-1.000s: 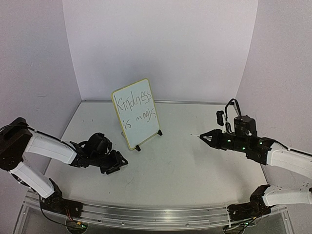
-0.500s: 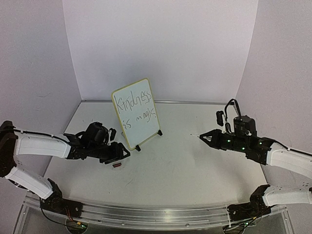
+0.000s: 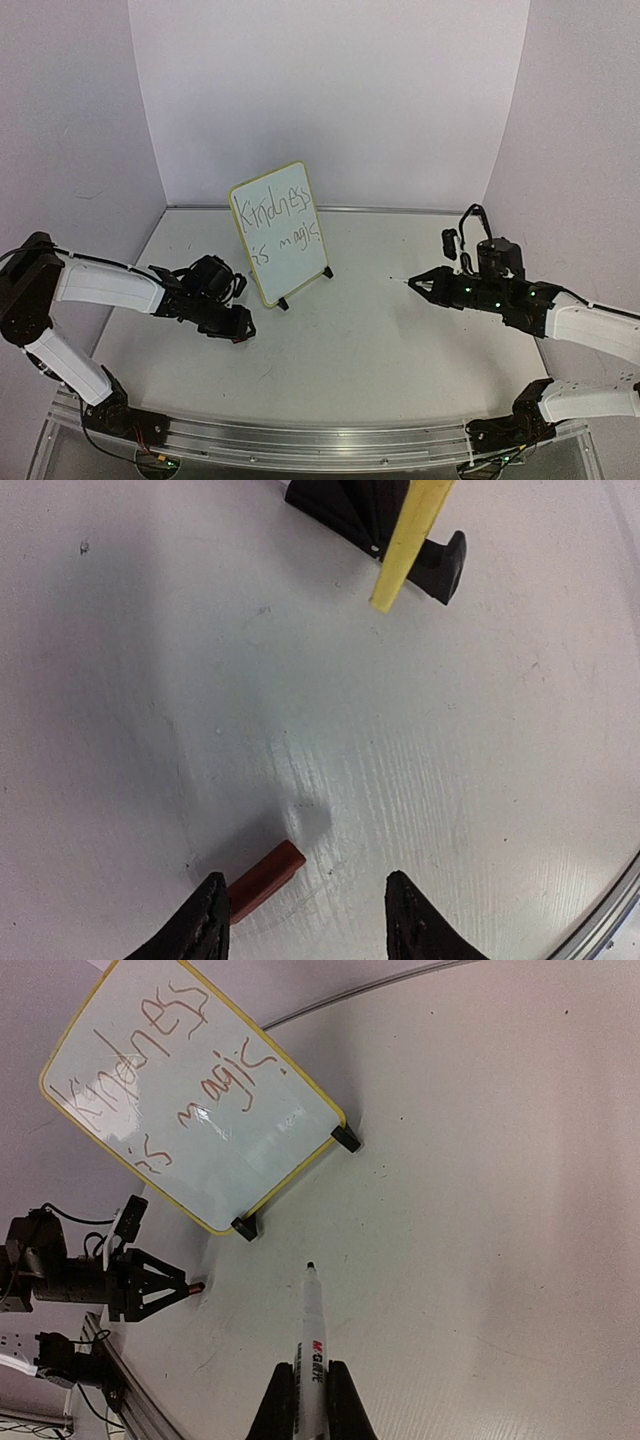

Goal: Write a sentence on the whiteboard
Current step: Pick up the pen cap from the center of the board.

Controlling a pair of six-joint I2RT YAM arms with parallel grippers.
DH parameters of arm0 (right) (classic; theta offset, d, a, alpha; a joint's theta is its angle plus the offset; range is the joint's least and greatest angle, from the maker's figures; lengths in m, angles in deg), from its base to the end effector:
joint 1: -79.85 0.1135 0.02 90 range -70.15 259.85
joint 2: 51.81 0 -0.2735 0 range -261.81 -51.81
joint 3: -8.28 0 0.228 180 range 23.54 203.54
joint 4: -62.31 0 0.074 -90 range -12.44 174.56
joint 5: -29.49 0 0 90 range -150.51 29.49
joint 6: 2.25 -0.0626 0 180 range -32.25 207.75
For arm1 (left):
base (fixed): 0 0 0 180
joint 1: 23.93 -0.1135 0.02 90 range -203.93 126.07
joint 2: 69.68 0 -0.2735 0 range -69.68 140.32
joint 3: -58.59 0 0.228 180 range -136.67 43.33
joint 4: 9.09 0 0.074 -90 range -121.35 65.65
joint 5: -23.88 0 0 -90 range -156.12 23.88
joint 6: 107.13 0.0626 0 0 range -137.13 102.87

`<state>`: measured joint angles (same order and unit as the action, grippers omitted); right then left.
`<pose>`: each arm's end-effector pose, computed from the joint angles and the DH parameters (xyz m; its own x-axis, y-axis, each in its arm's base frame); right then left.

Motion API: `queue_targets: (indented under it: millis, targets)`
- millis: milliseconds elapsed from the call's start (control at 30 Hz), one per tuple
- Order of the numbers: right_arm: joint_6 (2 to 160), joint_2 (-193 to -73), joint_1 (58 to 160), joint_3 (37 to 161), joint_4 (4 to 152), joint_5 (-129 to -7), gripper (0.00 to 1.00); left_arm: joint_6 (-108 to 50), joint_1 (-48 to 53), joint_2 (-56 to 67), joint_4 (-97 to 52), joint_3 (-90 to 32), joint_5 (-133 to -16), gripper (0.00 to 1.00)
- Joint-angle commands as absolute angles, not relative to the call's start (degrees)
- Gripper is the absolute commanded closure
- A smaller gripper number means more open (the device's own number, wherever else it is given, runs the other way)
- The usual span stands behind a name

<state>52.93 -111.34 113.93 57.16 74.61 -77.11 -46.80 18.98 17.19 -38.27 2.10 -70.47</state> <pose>0.1795 0.1430 0.2548 -0.6962 0.1897 -0.6924 -0.4353 0.6554 0.6173 0.1952 -0.1879 0.1537 -0.8987 0.1615 -0.4078 0.3018 0.9024 -0.3076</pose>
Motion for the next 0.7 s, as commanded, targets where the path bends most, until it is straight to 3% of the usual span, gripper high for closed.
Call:
queue_targets:
  millis: [0,200,400,667]
  targets:
    - [52.2,-109.7,114.3,57.2,73.6,-76.9,1.0,-43.3,18.8,18.4,-39.7,0.2,-67.8,0.51]
    - [52.1,-110.1,114.4,57.1,73.7,-76.8,1.0,-42.5,18.8,18.4,-40.1,0.4,-67.5,0.52]
    - [52.2,-110.3,114.4,57.1,73.6,-76.7,1.0,-43.1,19.1,18.2,-41.7,1.2,-69.0,0.6]
    - [52.0,-110.1,114.4,56.6,73.7,-76.5,1.0,-44.1,19.8,17.3,-43.7,2.1,-69.5,0.62]
